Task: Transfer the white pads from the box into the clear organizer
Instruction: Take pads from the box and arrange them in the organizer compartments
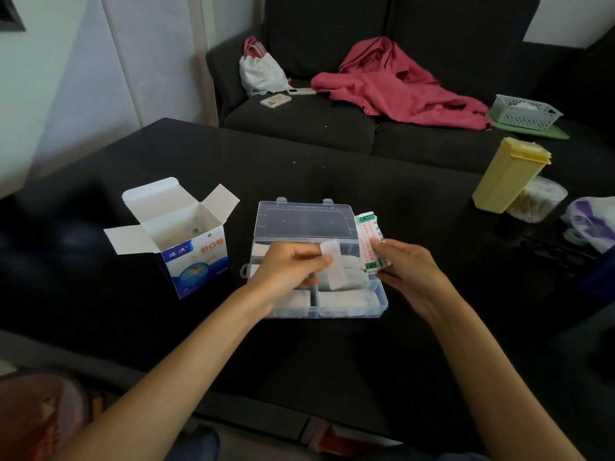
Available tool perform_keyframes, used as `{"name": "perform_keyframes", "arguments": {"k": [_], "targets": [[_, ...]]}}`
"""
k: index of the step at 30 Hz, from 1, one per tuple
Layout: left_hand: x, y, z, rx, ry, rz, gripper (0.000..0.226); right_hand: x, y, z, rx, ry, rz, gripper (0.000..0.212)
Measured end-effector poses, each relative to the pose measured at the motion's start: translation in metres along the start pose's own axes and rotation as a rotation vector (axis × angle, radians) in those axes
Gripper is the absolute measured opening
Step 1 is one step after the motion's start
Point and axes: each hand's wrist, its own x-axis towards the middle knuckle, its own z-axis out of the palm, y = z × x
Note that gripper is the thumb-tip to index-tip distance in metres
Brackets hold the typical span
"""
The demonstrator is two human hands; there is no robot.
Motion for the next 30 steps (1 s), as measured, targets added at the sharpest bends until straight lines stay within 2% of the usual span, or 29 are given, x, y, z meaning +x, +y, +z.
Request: {"name": "perform_keyframes", "arguments": {"k": [4, 5, 10, 14, 16, 19, 24, 27, 30], "targets": [[-0.001, -0.009, 0.012, 0.347, 0.033, 0.197, 0.028, 0.002, 0.002, -0.004, -0.105, 0.006, -0.009, 0.025], [0.000, -0.010, 0.014, 0.374, 0.059, 0.230, 0.029, 0.002, 0.002, -0.004, -0.148, -0.007, -0.011, 0.025], [-0.002, -0.013, 0.022, 0.430, 0.171, 0.300, 0.022, 0.005, 0.004, -0.006, -0.273, -0.009, -0.038, 0.021], [-0.003, -0.018, 0.021, 0.815, 0.161, 0.341, 0.041, 0.004, 0.005, -0.011, -0.325, -0.040, -0.041, 0.016], [-0.005, -0.018, 0.016, 0.921, 0.168, 0.385, 0.036, 0.004, 0.005, -0.015, -0.325, -0.047, -0.041, 0.013], [-0.005, -0.015, 0.006, 0.947, 0.204, 0.383, 0.024, 0.004, 0.005, -0.019, -0.323, -0.025, -0.046, 0.009], [0.001, -0.014, -0.007, 1.039, 0.207, 0.322, 0.029, 0.005, 0.005, -0.019, -0.280, -0.035, -0.017, 0.012], [0.003, -0.014, -0.008, 0.979, 0.164, 0.260, 0.025, 0.004, 0.003, -0.018, -0.217, -0.071, 0.007, 0.012], [0.005, -0.016, -0.004, 0.990, 0.210, 0.225, 0.025, 0.003, 0.003, -0.017, -0.206, -0.079, 0.012, 0.007]]}}
